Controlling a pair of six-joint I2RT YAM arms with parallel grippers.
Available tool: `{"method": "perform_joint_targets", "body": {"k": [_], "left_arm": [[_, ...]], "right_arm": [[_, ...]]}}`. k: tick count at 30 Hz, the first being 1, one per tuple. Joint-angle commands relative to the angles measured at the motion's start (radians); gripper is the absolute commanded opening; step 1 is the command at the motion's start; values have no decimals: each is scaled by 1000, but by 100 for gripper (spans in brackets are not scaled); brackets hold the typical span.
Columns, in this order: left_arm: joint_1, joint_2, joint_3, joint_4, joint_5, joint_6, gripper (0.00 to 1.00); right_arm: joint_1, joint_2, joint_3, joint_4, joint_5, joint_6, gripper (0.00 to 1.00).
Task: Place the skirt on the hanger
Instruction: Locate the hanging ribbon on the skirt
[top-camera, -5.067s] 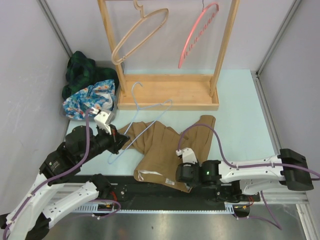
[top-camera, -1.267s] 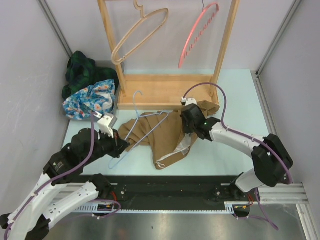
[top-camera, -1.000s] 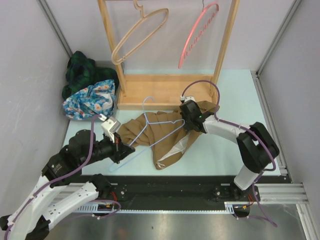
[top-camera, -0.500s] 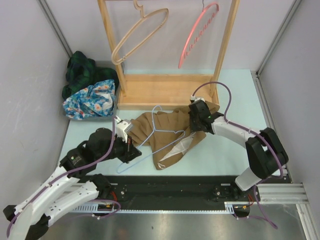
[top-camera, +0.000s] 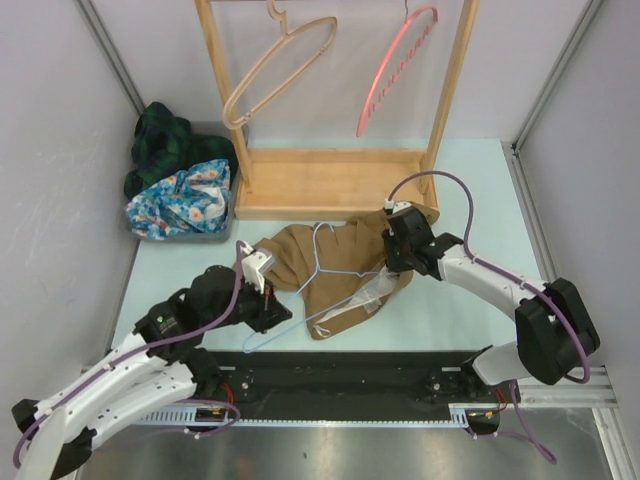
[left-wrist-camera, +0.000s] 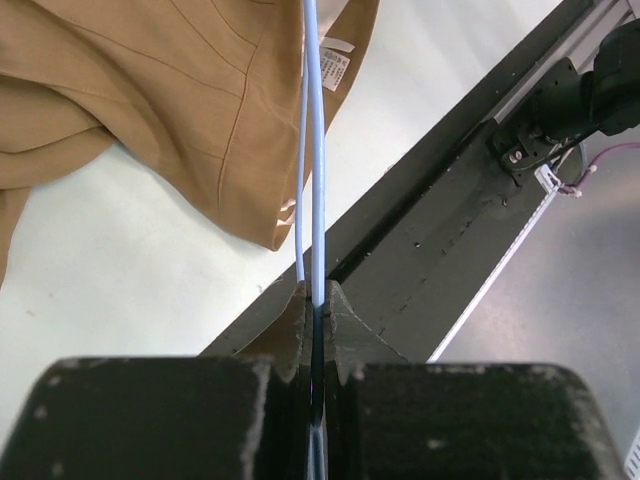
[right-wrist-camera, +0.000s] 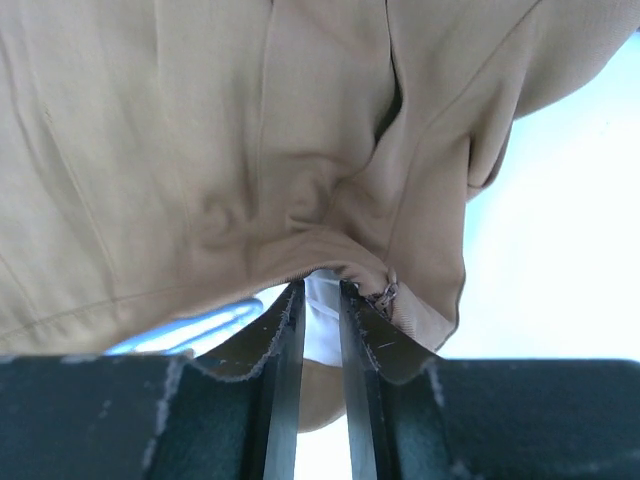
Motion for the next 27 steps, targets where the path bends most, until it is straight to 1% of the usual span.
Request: {"method": "perform_joint_targets", "body": {"k": [1, 3, 4, 5, 9, 12, 13, 17, 24, 27], "left_arm": [[-24, 28, -1, 75, -32, -17, 0], [-32, 40, 2, 72, -54, -19, 0], [-36, 42, 5, 71, -75, -19, 0], [-38, 48, 8, 68, -83, -19, 0], [-40, 56, 13, 69, -84, -14, 0], [-44, 59, 16, 48, -106, -14, 0], [-46, 59, 19, 43, -110, -14, 0], [-47, 59, 28, 20, -149, -19, 0], [-49, 60, 34, 25, -150, -16, 0], [-49, 65, 36, 22, -150, -11, 0]], "right_arm": [[50, -37, 16, -51, 41, -83, 26], [108, -36, 30, -83, 107, -149, 27], [157, -21, 47, -97, 160, -165, 28], [178, -12, 53, -108, 180, -178, 28], [242, 50, 75, -142, 289, -221, 29], [262, 64, 79, -142, 329, -255, 33], [264, 62, 79, -140, 332, -270, 37], [264, 65, 78, -136, 333, -324, 43], [265, 82, 66, -42, 346, -395, 44], [262, 99, 75, -24, 340, -435, 41]]}}
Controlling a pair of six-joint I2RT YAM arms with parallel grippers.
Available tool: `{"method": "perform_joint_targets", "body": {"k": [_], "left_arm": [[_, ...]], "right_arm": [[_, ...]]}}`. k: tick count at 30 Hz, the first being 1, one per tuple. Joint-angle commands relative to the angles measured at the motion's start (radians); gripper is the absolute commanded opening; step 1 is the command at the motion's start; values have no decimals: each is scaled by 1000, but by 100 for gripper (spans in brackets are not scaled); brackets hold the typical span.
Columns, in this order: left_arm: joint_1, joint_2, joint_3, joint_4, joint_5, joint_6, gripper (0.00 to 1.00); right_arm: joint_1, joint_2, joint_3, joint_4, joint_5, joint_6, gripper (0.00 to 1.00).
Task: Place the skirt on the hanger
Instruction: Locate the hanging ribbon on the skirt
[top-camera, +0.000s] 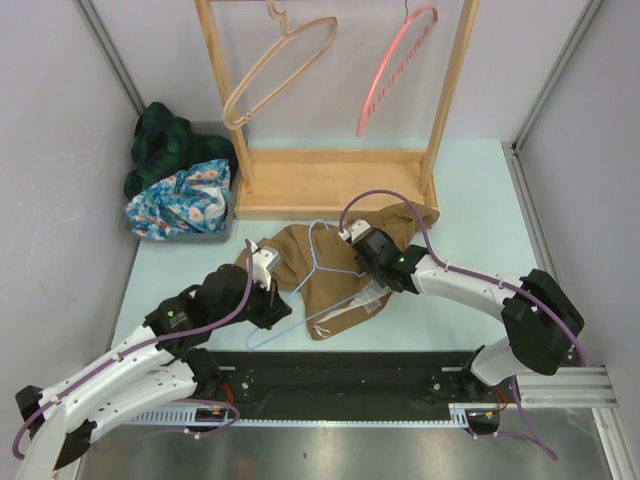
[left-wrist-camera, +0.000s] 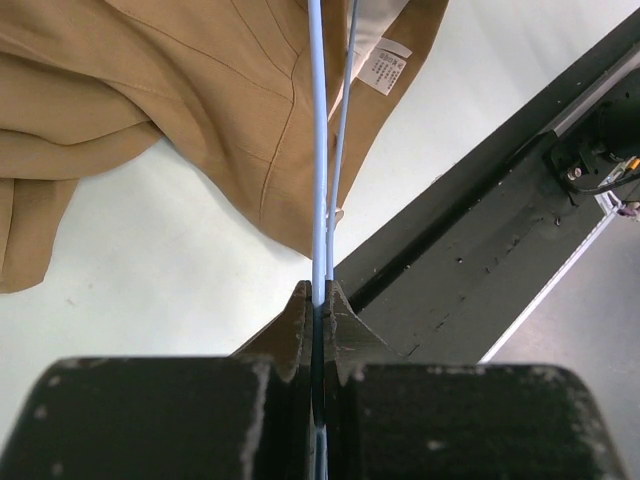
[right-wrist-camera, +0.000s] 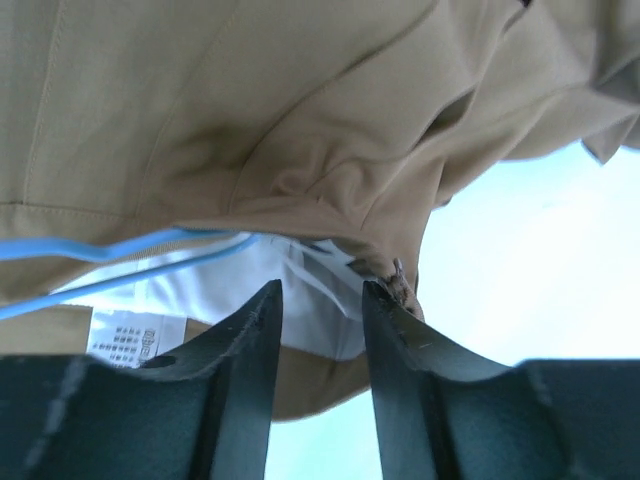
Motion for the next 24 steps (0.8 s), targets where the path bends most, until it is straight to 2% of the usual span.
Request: {"method": "perform_joint_targets", "body": {"k": [1, 6, 11, 15, 24], "left_arm": [[-8, 2, 37, 11, -21, -2, 0], [-8, 6, 47, -5, -44, 0, 0], [-8, 9, 51, -2, -42, 0, 0], [-8, 18, 60, -5, -50, 0, 0], [-8, 32, 77, 1, -73, -3, 0]], "right_arm": [[5, 30, 25, 71, 8, -97, 36], [15, -16, -12, 110, -71, -154, 34], [5, 14, -6, 78, -94, -169, 33], [13, 60, 19, 17, -75, -166, 31], [16, 74, -33, 63, -1, -162, 33]]}}
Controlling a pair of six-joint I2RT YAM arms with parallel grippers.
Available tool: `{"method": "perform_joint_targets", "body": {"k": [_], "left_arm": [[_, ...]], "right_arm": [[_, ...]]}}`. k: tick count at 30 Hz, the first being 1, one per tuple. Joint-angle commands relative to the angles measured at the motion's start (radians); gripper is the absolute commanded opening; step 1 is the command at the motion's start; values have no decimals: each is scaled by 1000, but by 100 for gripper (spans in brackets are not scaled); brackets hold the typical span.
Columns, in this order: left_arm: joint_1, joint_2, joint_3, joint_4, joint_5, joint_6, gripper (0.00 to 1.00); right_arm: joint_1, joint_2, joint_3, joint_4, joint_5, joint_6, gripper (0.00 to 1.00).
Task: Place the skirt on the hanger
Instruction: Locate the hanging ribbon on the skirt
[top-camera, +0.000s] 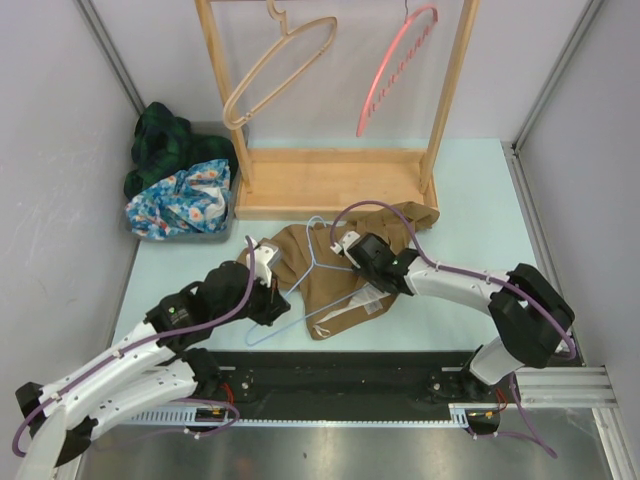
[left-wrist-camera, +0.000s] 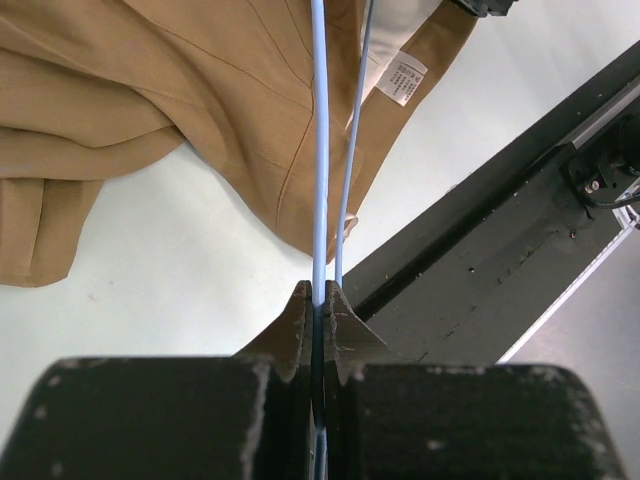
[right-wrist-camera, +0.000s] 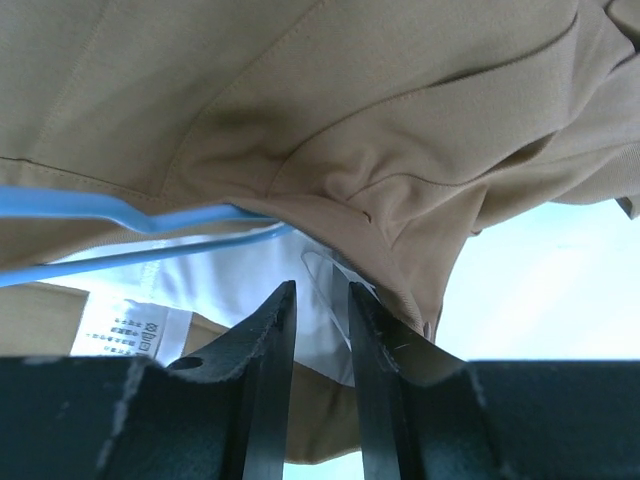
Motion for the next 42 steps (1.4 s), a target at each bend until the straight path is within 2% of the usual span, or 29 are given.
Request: {"method": "perform_joint_targets", "body": {"k": [1, 5, 7, 8, 10, 11, 14, 18, 23, 26, 27, 29, 33, 37, 42], "left_arm": [[-6, 5, 45, 22, -26, -2, 0], [-7, -3, 45, 16, -23, 1, 0], [-6, -9, 45, 8, -24, 2, 0], [-7, -8, 45, 6, -24, 2, 0], [-7, -12, 45, 2, -23, 2, 0], [-6, -12, 46, 2, -20, 2, 0], [-7, -18, 45, 2, -20, 4, 0], [-7, -20, 48, 5, 8, 12, 0], [-7, -15, 46, 3, 16, 13, 0], [-7, -11, 43, 6, 16, 15, 0], [-7, -14, 45, 8, 16, 13, 0], [-7, -12, 46, 6, 16, 12, 0], [-7, -17, 49, 9, 17, 10, 0], [-7, -35, 56, 28, 40, 9, 0], [-9, -78, 46, 98, 129, 2, 0]], "right_arm": [[4, 19, -21, 34, 78, -9, 33], [-2, 58, -16, 63, 121, -5, 31], [-5, 75, -10, 63, 140, 8, 24], [-5, 76, -5, 63, 161, 12, 21], [-6, 69, 1, 62, 174, 31, 3], [-9, 43, 2, 60, 181, 37, 0], [-17, -31, 2, 43, 180, 68, 0], [-25, -130, -4, 20, 143, 100, 9], [-48, -178, -10, 2, 94, 120, 12], [-54, -169, -8, 2, 79, 117, 20], [-56, -168, -8, 0, 71, 117, 26], [-60, -151, -5, 0, 49, 118, 30], [-60, -123, -2, 0, 31, 121, 26], [-60, -116, 2, 0, 37, 127, 11], [-62, -131, 18, -11, 77, 150, 14]]}}
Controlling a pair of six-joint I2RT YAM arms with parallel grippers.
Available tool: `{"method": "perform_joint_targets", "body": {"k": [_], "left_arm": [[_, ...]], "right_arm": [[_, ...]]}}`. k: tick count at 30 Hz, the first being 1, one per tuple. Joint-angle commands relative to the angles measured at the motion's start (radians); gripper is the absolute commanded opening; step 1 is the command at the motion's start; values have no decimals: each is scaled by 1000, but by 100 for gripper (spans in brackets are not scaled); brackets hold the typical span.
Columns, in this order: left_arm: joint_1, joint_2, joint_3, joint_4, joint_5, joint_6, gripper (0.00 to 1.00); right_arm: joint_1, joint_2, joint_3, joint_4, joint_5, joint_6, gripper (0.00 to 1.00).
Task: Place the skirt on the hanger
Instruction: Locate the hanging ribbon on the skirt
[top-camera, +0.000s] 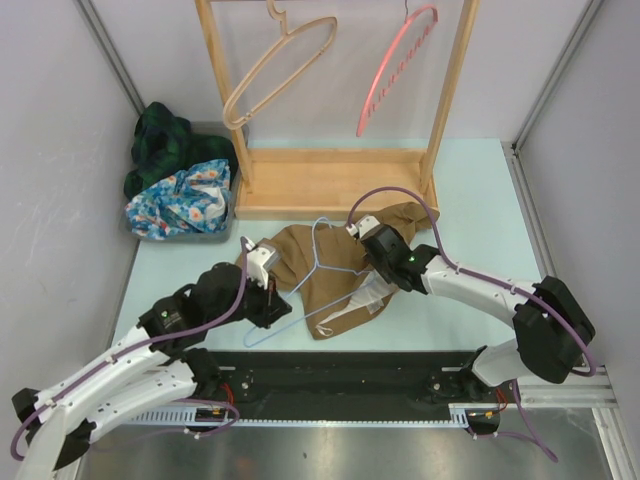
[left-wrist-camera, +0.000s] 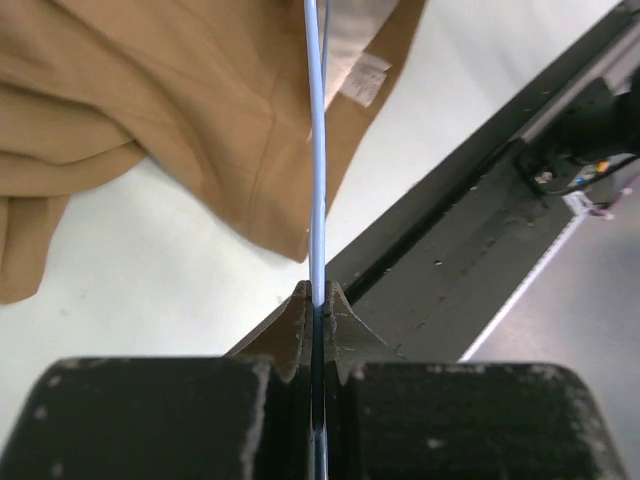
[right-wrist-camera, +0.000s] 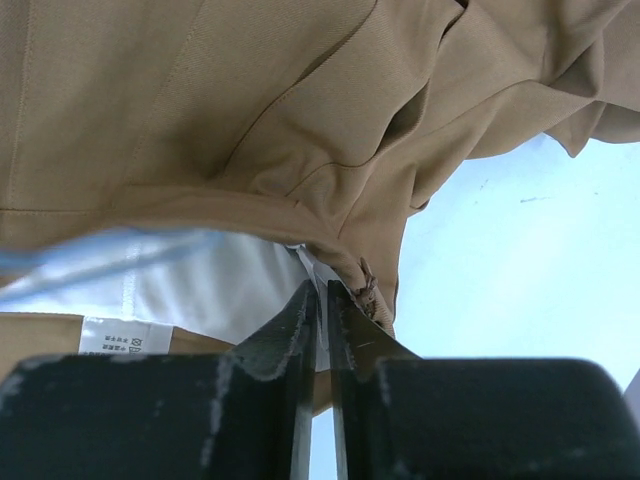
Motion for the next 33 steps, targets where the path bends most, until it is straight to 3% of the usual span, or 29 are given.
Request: {"method": "perform_joint_targets", "body": {"k": [1, 3, 16, 24, 33], "left_arm": [[-7, -50, 35, 117, 86, 0, 0], [-7, -53, 30, 134, 102, -7, 0], [-16, 19, 15, 211, 115, -21, 0], [-18, 2, 16, 192, 104, -18, 0], [-27, -12, -24, 205, 136, -38, 0]], "right_arm": [[-4, -19, 37, -7, 38, 28, 16], [-7, -24, 39, -12, 35, 36, 21], [-18, -74, 45, -55, 62, 80, 23], [-32, -64, 40, -44, 32, 82, 0], [-40, -74, 54, -33, 56, 100, 0]]}}
